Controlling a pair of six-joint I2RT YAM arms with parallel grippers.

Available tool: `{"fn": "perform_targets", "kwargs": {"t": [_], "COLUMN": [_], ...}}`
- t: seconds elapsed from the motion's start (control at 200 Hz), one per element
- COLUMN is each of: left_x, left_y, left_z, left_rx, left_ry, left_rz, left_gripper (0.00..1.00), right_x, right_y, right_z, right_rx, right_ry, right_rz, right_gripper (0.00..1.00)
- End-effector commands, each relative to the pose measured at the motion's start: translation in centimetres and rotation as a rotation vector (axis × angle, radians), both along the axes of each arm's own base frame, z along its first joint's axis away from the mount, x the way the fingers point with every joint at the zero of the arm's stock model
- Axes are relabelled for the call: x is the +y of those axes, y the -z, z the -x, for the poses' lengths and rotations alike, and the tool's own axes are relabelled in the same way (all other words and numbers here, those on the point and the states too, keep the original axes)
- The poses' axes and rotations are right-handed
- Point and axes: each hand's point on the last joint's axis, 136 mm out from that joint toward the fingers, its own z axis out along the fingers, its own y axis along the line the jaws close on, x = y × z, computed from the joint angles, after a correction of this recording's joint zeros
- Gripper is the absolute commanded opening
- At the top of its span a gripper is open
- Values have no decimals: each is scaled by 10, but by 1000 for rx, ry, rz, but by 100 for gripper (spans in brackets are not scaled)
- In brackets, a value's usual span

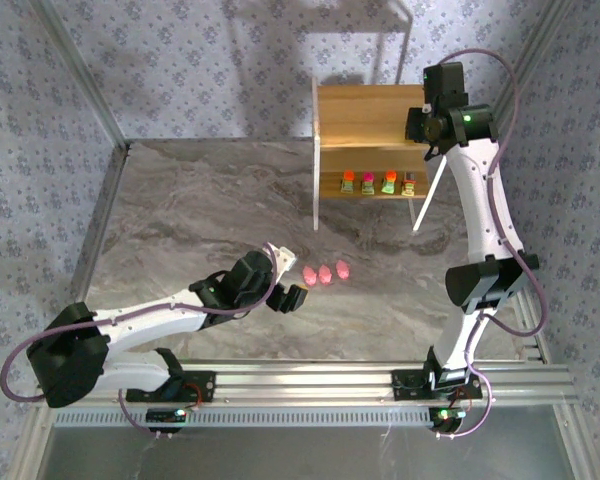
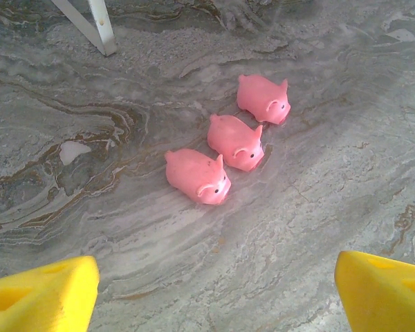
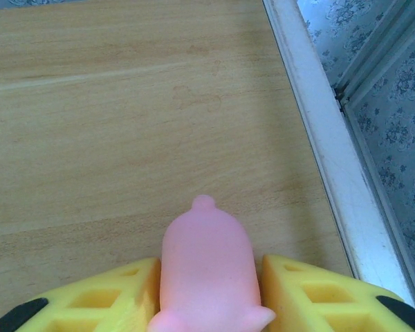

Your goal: Place and organize the plastic toys onto the shelf

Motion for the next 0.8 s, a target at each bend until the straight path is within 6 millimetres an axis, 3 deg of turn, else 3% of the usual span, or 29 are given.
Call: {"fn": "perform_targets", "kwargs": {"t": [0.0,0.795], "left_x": [-6,-5], "left_y": [-16,-16], "left_z": [-3,-4], "left_rx": [-37,-38], "left_ry": [11,5], "left_rz": [18,14], "left_gripper": [88,88], "right_x": [1,-4], "right_y": [-10,-25], "right_z": [9,20], "right_rx": [-4,-39], "right_ry": [-18,6], "right_rz": [24,55], "right_gripper": [47,52]}}
